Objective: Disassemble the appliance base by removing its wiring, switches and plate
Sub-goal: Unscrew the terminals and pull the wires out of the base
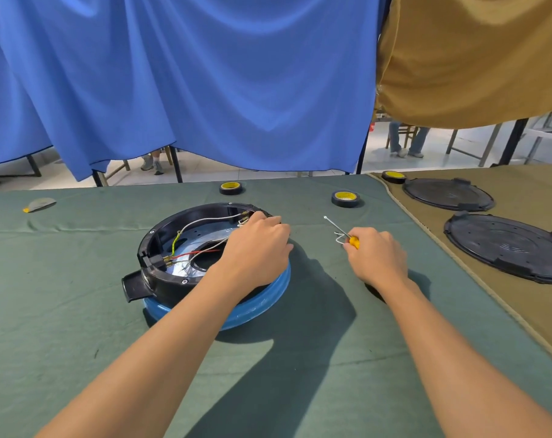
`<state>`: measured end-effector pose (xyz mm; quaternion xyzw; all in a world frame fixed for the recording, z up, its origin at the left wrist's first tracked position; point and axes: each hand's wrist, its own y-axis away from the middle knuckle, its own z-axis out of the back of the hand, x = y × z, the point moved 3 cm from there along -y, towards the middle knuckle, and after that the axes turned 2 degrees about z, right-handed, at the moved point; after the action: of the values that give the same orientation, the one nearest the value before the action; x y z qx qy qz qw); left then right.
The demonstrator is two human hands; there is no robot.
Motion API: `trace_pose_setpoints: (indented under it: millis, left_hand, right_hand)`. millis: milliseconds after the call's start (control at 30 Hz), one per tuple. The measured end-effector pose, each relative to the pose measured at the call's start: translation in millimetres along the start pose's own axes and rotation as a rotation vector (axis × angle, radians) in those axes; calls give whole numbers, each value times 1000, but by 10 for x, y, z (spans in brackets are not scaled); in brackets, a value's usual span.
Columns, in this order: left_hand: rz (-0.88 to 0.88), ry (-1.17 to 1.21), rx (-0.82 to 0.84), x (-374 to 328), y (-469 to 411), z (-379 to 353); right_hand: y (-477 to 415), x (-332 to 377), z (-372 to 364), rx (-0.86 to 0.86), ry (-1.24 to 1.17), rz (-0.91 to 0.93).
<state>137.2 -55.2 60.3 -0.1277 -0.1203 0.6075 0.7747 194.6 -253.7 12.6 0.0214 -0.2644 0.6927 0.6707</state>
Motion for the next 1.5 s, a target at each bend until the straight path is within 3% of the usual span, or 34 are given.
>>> trace_pose_setpoints:
  millis: [133, 267, 400, 533, 667, 867, 1000, 1067, 1200, 1500]
  left_hand:
    - [-17, -53, -24, -20, 52, 46]
    - [-50, -61, -49, 41, 189, 152]
    - [22, 157, 171, 436, 330, 297]
    - [-30, 287, 344, 526, 515, 209]
    - [-24, 259, 319, 388, 493, 124]
    - [11, 187, 280, 70, 379, 88]
    - [12, 322, 238, 76, 348, 159]
    - [103, 335, 196, 240, 327, 233]
    - [265, 79, 107, 636, 249, 271]
    - [204, 73, 462, 756, 238, -146]
  right_hand:
    - [1, -52, -32, 85, -3, -40]
    - [-1, -32, -9, 62, -81, -72]
    - [7, 21, 48, -8, -238, -100]
    - [-1, 171, 113, -14, -382, -71]
    - [0, 343, 185, 76, -423, -31]
    - [138, 709, 397, 89, -392, 193]
    - [224, 833, 469, 88, -391, 275]
    - [233, 846, 488, 92, -386, 282]
    - [204, 885, 508, 71, -410, 295]
    - [128, 1067, 362, 58, -272, 309]
